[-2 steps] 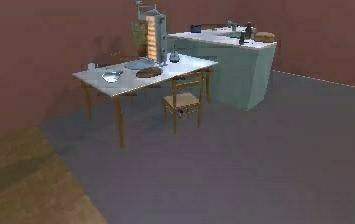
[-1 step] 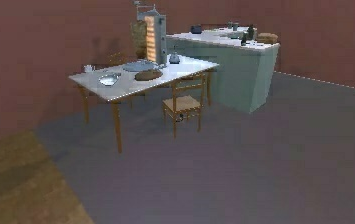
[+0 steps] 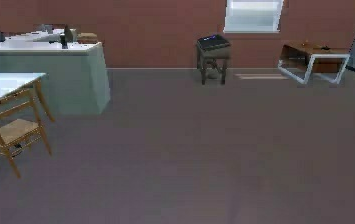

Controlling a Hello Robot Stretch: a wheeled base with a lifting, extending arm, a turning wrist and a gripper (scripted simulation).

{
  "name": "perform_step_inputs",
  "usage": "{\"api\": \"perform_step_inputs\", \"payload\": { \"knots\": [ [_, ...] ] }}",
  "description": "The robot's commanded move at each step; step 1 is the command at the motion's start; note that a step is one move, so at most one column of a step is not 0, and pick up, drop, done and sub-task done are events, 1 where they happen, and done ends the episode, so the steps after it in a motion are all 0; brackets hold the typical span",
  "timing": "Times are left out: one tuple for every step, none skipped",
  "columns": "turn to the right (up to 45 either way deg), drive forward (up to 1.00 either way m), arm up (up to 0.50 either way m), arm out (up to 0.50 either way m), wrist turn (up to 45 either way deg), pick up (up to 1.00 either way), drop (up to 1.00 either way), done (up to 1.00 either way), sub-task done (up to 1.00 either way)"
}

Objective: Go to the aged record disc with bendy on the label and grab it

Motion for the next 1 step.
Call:
{"api": "perform_step_inputs", "payload": {
  "knots": [
    [39.0, 0.00, 0.00, 0.00, 0.0, 0.00, 0.00, 0.00, 0.00]
  ]
}}
